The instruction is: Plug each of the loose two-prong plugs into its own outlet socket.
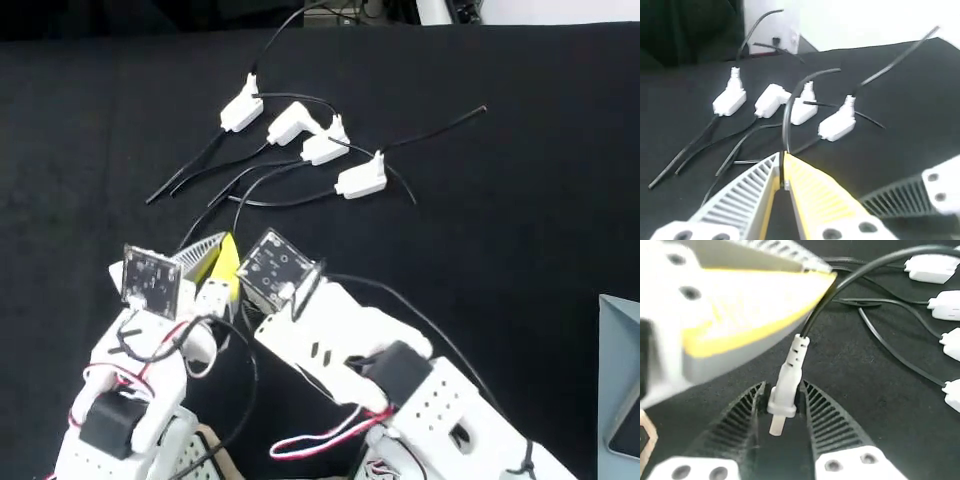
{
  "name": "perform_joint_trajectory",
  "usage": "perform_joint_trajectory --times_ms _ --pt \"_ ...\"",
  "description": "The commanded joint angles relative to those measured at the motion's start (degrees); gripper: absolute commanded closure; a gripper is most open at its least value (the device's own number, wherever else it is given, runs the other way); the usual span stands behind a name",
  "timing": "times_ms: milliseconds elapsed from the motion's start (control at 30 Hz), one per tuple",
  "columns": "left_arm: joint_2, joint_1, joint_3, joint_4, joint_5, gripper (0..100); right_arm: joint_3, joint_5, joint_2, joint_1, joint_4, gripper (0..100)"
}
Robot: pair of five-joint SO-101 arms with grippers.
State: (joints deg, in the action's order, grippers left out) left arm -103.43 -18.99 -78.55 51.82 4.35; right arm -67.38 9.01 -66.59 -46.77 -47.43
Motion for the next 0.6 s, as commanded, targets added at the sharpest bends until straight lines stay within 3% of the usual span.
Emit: perform_joint_trajectory --times_ms 0,167,400,567 --pt "-0.5 -1.5 4.2 2.7 0.4 97 0.4 -0.7 -3.4 -0.4 -0.4 98.7" --pt "-0.9 -1.3 6.4 4.6 0.4 97 0.3 -0.7 -5.9 -0.4 -0.4 98.7" --pt "-0.9 8.1 9.0 3.7 0.7 97 0.5 -0.7 -14.8 -0.6 -3.5 98.7" --pt "-0.9 8.2 9.5 3.7 0.8 97 0.3 -0.7 -19.4 -0.7 -4.5 98.7"
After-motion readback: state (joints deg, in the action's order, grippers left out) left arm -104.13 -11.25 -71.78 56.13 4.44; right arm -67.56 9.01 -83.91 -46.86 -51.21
